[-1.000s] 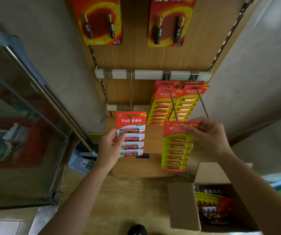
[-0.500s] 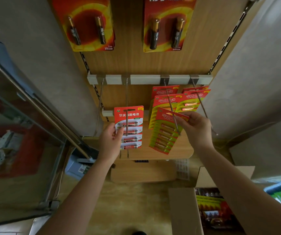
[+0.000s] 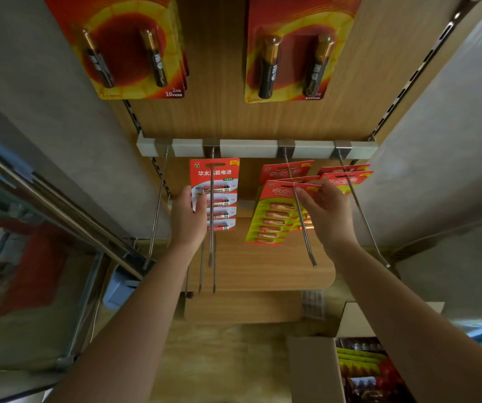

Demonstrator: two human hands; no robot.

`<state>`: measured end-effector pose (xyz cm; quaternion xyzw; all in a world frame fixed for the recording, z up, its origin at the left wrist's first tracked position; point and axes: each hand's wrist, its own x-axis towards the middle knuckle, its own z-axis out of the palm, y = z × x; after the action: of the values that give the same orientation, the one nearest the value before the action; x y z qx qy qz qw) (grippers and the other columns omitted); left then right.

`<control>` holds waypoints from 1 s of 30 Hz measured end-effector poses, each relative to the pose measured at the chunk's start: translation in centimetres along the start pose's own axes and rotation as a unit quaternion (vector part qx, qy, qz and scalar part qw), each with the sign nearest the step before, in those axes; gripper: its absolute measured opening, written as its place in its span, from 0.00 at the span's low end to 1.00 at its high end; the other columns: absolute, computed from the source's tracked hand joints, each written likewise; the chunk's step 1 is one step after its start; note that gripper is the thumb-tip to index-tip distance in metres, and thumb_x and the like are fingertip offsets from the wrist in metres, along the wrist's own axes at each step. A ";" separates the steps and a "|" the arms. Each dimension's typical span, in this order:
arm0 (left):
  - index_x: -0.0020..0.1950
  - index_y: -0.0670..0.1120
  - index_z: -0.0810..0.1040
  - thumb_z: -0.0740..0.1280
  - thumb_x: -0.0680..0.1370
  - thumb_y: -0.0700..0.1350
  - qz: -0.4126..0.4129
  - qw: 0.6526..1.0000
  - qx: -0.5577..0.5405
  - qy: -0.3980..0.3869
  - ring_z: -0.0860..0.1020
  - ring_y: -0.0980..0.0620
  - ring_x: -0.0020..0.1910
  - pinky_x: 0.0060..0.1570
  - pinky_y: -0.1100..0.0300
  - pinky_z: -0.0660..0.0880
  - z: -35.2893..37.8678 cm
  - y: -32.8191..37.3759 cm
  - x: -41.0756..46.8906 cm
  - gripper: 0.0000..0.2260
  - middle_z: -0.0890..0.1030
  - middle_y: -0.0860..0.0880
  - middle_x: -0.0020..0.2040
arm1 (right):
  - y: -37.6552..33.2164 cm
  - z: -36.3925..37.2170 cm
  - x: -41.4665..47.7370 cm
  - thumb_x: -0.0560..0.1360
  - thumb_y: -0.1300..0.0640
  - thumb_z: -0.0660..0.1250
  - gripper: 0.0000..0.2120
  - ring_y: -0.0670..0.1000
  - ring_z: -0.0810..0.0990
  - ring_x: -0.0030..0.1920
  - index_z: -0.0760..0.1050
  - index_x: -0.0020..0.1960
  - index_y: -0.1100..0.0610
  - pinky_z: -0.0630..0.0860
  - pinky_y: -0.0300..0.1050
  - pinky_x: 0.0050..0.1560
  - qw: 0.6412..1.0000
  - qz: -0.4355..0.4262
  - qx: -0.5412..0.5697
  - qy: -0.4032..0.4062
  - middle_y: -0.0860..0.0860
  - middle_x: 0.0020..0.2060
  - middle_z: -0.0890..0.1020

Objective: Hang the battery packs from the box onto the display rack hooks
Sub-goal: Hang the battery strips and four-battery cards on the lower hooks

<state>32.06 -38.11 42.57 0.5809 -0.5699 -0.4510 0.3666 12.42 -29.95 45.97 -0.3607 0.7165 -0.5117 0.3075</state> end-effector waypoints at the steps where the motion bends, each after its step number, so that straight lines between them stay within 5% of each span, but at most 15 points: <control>1: 0.53 0.45 0.72 0.57 0.81 0.46 -0.006 1.000 0.001 -0.004 0.81 0.44 0.48 0.49 0.42 0.79 0.1 0.0 0.4 0.06 0.80 0.42 0.51 | 0.1 0.0 0.0 0.73 0.53 0.68 0.10 0.51 0.81 0.50 0.76 0.52 0.57 0.78 0.51 0.54 1.000 0.002 -0.008 0.003 0.51 0.46 0.83; 4: 0.57 0.45 0.71 0.57 0.81 0.45 -0.023 1.000 -0.012 -0.017 0.81 0.43 0.49 0.50 0.41 0.79 0.3 -0.1 1.1 0.08 0.80 0.41 0.53 | 0.4 0.1 -0.2 0.73 0.50 0.68 0.15 0.51 0.80 0.51 0.74 0.55 0.57 0.77 0.55 0.56 1.000 -0.001 -0.024 0.012 0.51 0.48 0.82; 10: 0.58 0.38 0.72 0.60 0.80 0.44 -0.011 0.999 -0.020 0.036 0.81 0.47 0.46 0.44 0.51 0.80 1.2 -0.8 1.1 0.11 0.79 0.41 0.51 | 2.5 0.1 -2.6 0.78 0.56 0.62 0.19 0.48 0.73 0.63 0.65 0.68 0.53 0.71 0.46 0.61 0.995 -0.044 -0.090 0.027 0.49 0.63 0.75; 13: 0.64 0.39 0.69 0.61 0.78 0.42 0.002 0.998 0.016 0.056 0.77 0.60 0.55 0.57 0.59 0.76 1.7 -1.5 -0.7 0.15 0.77 0.45 0.55 | 4.4 -0.2 -4.2 0.79 0.59 0.60 0.18 0.52 0.74 0.62 0.67 0.68 0.56 0.72 0.49 0.61 0.995 -0.023 -0.092 0.007 0.54 0.63 0.76; 16: 0.72 0.42 0.61 0.61 0.78 0.38 -0.032 0.992 0.099 0.068 0.67 0.50 0.69 0.67 0.56 0.66 2.8 -2.3 -4.7 0.22 0.67 0.45 0.70 | 6.2 -1.4 -6.4 0.79 0.60 0.59 0.15 0.52 0.77 0.59 0.70 0.65 0.56 0.73 0.48 0.60 0.995 0.007 -0.097 -0.020 0.54 0.60 0.78; 21: 0.60 0.42 0.73 0.60 0.79 0.39 -0.053 0.976 0.212 -0.017 0.77 0.46 0.56 0.53 0.57 0.72 6.6 -5.3 -11.9 0.11 0.78 0.44 0.57 | 10.3 -6.5 -9.9 0.79 0.63 0.56 0.15 0.51 0.76 0.58 0.74 0.62 0.55 0.68 0.39 0.56 0.982 0.042 -0.169 -0.068 0.51 0.59 0.78; 30: 0.53 0.47 0.77 0.60 0.79 0.43 -0.113 0.913 0.370 -0.132 0.78 0.49 0.49 0.44 0.59 0.71 18.5 -7.8 -28.8 0.08 0.81 0.49 0.51 | 21.5 -24.0 -17.8 0.78 0.62 0.57 0.15 0.52 0.77 0.57 0.75 0.61 0.54 0.72 0.43 0.56 0.949 0.125 -0.250 -0.146 0.52 0.60 0.78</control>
<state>18.88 -7.30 32.29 0.6710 -0.6694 -0.3187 -0.0064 -1.58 1.83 33.60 -0.4041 0.8083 -0.2150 0.3703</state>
